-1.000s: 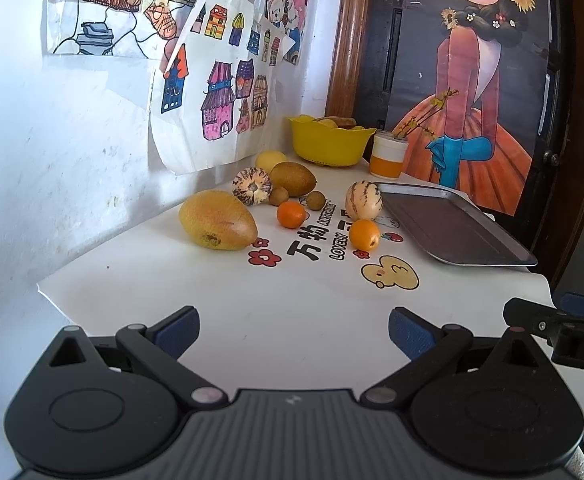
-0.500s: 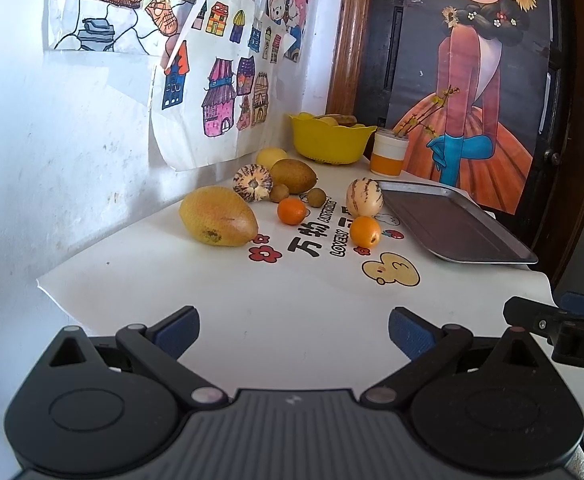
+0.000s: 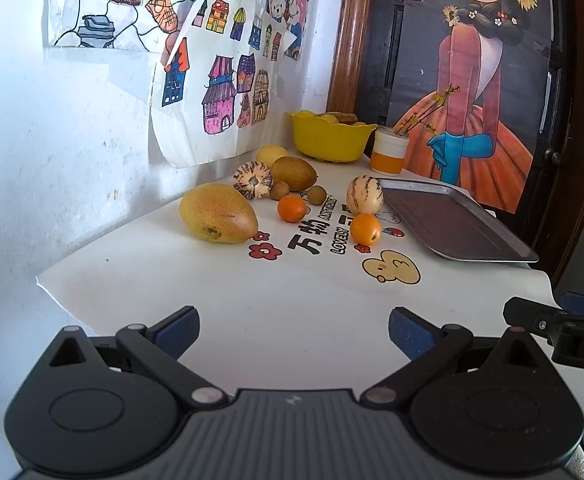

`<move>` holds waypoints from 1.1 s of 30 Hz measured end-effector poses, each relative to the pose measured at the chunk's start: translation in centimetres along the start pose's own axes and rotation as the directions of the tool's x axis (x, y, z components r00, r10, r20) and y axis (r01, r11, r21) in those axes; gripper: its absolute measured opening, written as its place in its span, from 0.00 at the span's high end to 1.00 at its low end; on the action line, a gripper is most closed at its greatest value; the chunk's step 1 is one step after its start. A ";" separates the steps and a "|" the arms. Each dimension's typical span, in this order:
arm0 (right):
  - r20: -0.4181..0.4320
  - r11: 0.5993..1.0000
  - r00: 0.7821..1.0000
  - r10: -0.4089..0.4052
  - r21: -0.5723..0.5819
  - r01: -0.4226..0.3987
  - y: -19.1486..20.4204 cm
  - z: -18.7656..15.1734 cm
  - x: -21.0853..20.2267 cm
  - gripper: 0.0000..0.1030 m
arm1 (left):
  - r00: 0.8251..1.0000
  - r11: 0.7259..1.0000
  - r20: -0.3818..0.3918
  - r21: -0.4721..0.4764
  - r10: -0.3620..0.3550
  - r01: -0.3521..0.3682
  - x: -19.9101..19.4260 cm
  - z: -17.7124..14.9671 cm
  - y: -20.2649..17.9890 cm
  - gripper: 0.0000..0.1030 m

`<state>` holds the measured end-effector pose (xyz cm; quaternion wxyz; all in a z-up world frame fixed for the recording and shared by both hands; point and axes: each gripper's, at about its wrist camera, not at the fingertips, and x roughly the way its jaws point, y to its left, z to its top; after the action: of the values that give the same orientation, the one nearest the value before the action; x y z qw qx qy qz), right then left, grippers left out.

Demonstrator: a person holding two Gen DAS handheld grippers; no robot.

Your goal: Organize fruits

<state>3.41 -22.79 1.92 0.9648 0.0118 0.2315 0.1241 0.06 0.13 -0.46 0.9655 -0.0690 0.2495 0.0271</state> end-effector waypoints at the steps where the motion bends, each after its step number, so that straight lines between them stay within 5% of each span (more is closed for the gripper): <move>1: -0.001 1.000 1.000 0.000 0.000 0.000 0.0 0.0 0.0 0.00 | 1.000 1.000 -0.002 0.000 0.001 -0.001 0.1 0.0 0.0 0.00; 7: -0.054 0.996 0.995 0.079 -0.026 -0.081 0.1 0.3 1.2 0.00 | 0.999 1.000 -0.030 0.010 0.024 -0.024 1.2 1.0 0.7 0.00; 14: -0.161 0.958 0.967 0.198 -0.176 -0.226 1.8 5.2 5.6 0.00 | 0.996 0.995 -0.036 -0.052 0.084 -0.086 4.0 4.5 3.3 0.00; 27: -0.232 0.936 0.939 0.253 -0.185 -0.298 3.5 7.9 14.9 0.01 | 0.994 0.989 -0.084 -0.127 0.070 -0.081 11.0 7.6 5.9 0.01; 33: -0.270 0.945 0.930 0.251 -0.141 -0.296 4.7 7.5 17.7 0.13 | 0.993 0.987 -0.105 -0.145 0.055 -0.070 12.7 7.8 6.4 0.10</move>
<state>20.91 -13.61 1.12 0.8985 -0.0582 0.3343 0.2784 14.32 7.81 -0.63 0.9426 -0.1339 0.2972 0.0725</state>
